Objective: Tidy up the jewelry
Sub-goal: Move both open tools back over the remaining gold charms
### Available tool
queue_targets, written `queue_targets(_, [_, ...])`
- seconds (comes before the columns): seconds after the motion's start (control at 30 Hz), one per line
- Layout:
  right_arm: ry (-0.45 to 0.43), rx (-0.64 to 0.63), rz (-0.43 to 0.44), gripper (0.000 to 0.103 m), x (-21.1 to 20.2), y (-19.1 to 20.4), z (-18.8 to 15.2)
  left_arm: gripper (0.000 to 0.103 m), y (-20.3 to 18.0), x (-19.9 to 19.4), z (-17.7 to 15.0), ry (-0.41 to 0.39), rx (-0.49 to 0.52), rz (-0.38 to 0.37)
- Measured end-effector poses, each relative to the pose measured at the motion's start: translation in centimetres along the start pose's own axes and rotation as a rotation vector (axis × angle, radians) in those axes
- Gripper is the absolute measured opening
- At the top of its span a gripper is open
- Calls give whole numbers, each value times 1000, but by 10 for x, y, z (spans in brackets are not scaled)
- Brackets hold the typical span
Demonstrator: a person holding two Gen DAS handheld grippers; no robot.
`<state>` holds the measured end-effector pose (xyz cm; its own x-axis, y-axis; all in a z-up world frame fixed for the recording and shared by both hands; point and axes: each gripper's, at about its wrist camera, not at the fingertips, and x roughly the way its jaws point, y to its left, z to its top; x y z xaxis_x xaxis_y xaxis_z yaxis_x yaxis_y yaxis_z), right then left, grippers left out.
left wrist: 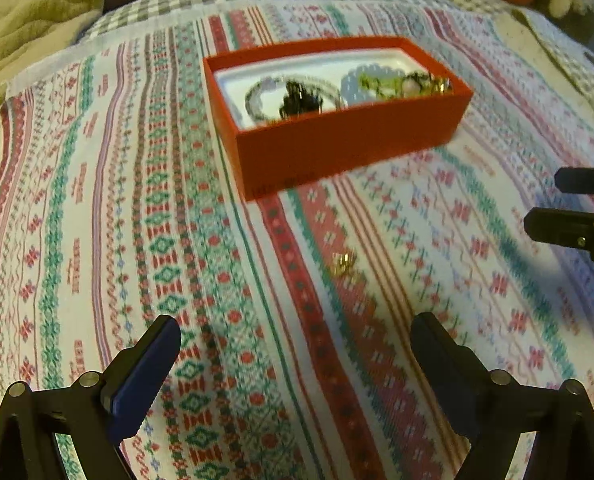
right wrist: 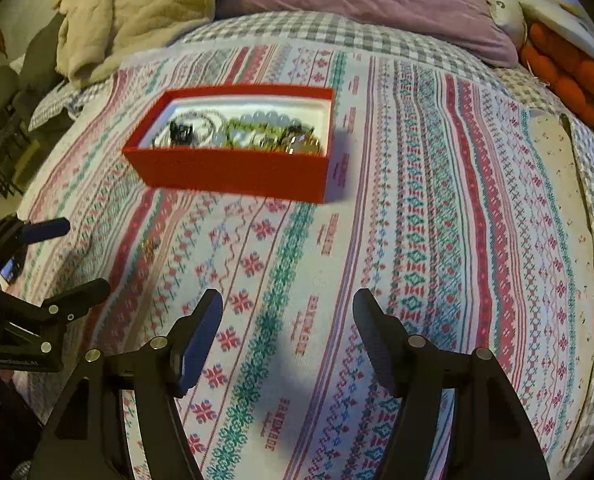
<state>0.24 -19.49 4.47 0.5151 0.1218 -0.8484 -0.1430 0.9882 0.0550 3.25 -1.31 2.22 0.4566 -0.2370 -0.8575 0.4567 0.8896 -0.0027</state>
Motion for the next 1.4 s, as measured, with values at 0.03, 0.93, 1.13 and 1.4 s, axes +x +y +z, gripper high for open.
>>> queue_targets(0.03, [6, -4, -1, 70, 2, 1, -2, 96, -1, 3, -2, 10, 5, 2])
queue_targets(0.93, [77, -52, -34, 71, 41, 14, -4, 56, -14, 37, 11, -17, 61, -34])
queue_targets(1.13, [76, -54, -19, 71, 42, 17, 0, 22, -19, 38, 13, -18, 101, -88])
queue_targets(1.4, [69, -80, 16, 71, 44, 29, 3, 7, -20, 38, 12, -13, 116, -92])
